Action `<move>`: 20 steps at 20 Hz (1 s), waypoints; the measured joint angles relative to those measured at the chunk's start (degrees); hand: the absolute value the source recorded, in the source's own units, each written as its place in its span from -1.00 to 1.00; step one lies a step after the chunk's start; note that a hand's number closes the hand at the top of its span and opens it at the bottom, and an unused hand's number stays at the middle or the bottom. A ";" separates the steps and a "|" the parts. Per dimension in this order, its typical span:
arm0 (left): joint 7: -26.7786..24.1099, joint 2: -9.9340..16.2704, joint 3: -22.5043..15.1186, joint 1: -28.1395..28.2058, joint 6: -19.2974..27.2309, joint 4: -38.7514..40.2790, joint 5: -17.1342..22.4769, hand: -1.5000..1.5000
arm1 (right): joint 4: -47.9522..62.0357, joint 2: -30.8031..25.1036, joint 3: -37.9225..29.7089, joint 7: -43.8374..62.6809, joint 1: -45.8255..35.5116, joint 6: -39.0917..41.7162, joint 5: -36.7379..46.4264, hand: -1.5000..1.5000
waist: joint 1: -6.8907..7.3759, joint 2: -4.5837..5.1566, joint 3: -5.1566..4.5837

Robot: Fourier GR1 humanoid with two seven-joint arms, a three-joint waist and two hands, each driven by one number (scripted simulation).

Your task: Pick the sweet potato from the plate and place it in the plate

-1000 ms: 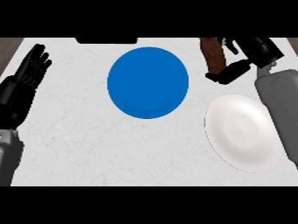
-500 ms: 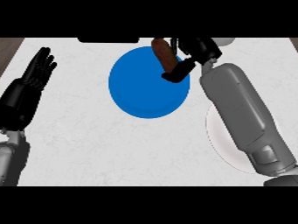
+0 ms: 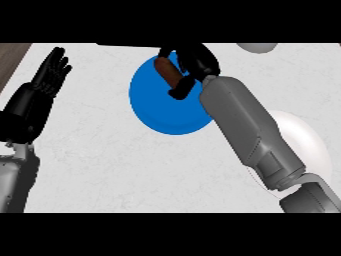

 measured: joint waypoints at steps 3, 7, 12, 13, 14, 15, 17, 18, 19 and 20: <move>0.65 -0.29 -0.51 -0.52 -0.17 -0.50 -0.17 0.00 | 4.25 0.43 0.90 0.04 -0.84 -1.83 -2.49 -1.00 | 0.89 0.18 0.01; 0.28 -0.61 -0.74 -2.39 -0.82 0.95 -0.05 0.00 | 8.56 0.67 1.02 0.15 -1.54 -3.72 -6.69 -1.00 | 2.09 0.62 0.01; -0.74 -1.53 -1.54 -3.06 -1.07 1.98 -0.44 0.00 | 10.51 0.78 0.64 -2.37 -2.27 -2.77 -13.15 -1.00 | 3.58 0.93 0.03; -0.99 -1.48 -1.32 -3.42 -1.20 2.58 -0.37 0.00 | 10.54 0.80 0.42 -3.53 -2.03 -3.05 -14.41 -1.00 | 3.56 0.96 0.03; -0.99 -1.78 -1.65 -3.74 -1.07 2.73 -0.63 0.00 | 10.35 0.80 0.27 -4.70 -1.64 -3.51 -15.81 -1.00 | 3.58 0.93 0.04; -0.94 -1.92 -1.81 -3.67 -1.05 2.57 -0.70 0.00 | 10.27 0.80 -0.20 -5.57 -1.61 -3.86 -17.26 -1.00 | 3.64 0.90 0.05; -0.06 -1.71 -1.62 -3.66 -1.23 1.94 -0.39 0.00 | 10.15 0.81 -1.68 -7.34 -1.81 -4.90 -19.93 -1.00 | 3.58 0.83 0.07; -0.19 -1.65 -1.58 -4.00 -1.43 2.05 -0.30 0.00 | 10.17 0.80 -2.35 -8.29 -1.61 -5.83 -21.36 -1.00 | 3.78 0.93 0.07; -0.83 -1.59 -1.39 -3.68 -1.53 2.63 -0.36 0.00 | 10.11 0.82 -3.10 -8.74 -1.98 -5.77 -22.96 -1.00 | 3.64 0.91 0.07; -0.57 -1.38 -1.07 -3.74 -1.39 2.70 -0.42 0.00 | 10.03 0.83 -4.03 -9.44 -2.22 -5.47 -24.51 -1.00 | 3.33 0.82 0.07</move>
